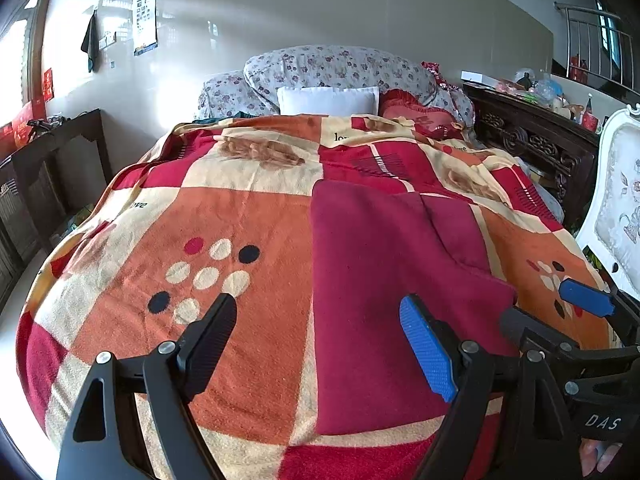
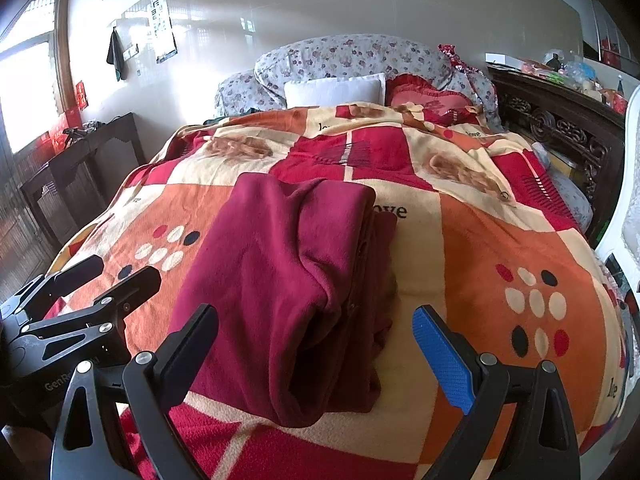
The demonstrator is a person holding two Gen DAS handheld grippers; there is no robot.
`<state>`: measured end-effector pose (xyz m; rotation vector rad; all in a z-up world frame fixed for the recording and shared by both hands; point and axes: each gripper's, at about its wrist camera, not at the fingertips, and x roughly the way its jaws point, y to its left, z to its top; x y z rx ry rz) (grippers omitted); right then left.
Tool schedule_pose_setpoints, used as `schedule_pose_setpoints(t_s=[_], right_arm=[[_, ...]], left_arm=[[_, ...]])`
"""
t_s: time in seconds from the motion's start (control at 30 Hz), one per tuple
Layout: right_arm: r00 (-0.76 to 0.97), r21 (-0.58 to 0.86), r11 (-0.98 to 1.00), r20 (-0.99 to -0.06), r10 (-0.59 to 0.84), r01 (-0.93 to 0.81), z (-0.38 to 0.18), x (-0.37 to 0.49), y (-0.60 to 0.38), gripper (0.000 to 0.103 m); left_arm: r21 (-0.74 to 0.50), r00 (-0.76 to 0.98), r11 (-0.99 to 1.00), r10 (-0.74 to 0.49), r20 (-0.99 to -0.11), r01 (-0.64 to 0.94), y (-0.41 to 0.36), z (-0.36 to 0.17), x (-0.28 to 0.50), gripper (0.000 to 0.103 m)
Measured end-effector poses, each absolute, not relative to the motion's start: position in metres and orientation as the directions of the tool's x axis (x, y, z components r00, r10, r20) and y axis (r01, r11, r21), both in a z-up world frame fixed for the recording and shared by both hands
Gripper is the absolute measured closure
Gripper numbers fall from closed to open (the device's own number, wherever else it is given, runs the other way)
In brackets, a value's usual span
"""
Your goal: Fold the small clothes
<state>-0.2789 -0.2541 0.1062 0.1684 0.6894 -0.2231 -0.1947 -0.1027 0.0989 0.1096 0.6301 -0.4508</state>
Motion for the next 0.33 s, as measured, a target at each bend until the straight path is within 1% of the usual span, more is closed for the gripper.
schedule_pose_setpoints(t_s=[0.33], right_arm=[[0.746,0.097,0.960,-0.652,-0.139,0.264,0.104,-0.279,-0.272,0.003]], left_arm=[[-0.026,0.710,0.889,-0.383,-0.591,0.458,-0.106,0.093,-0.189,0.020]])
